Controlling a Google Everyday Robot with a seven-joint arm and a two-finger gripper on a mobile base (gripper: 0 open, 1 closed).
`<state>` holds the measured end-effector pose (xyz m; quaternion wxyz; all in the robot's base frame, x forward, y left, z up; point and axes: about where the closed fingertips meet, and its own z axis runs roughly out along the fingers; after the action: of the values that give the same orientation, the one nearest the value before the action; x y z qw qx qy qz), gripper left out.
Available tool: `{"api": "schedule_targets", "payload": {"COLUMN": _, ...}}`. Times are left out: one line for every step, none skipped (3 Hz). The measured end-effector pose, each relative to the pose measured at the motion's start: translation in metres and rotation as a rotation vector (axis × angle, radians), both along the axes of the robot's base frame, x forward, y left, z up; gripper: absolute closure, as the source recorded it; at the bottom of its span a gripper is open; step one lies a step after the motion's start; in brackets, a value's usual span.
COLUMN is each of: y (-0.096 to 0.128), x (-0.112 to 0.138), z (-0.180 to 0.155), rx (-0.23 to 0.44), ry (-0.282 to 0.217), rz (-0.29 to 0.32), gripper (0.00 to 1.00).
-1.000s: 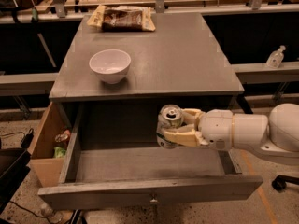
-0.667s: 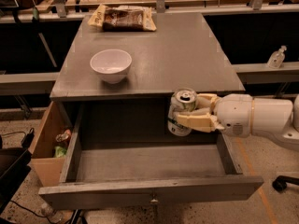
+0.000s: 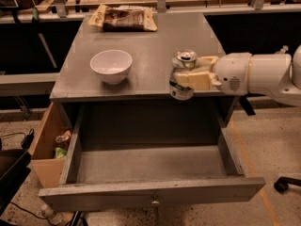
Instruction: Pick 7up can from top drawer and place on counter
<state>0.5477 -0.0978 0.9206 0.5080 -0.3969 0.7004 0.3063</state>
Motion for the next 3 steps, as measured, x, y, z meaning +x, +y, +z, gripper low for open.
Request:
{"api": "schedule_targets", "payload": {"y": 0.005, "x": 0.044, "z": 0.023, "rx": -0.025, "ry": -0.018, "rz": -0.033, "gripper": 1.0}}
{"api": "schedule_targets", "payload": {"y": 0.006, "x": 0.044, "z": 0.023, "rx": -0.025, "ry": -0.018, "rz": -0.033, "gripper": 1.0}}
{"api": "schedule_targets", "payload": {"y": -0.002, "x": 0.064, "z": 0.023, "rx": -0.039, "ry": -0.013, "rz": -0.06, "gripper": 1.0}}
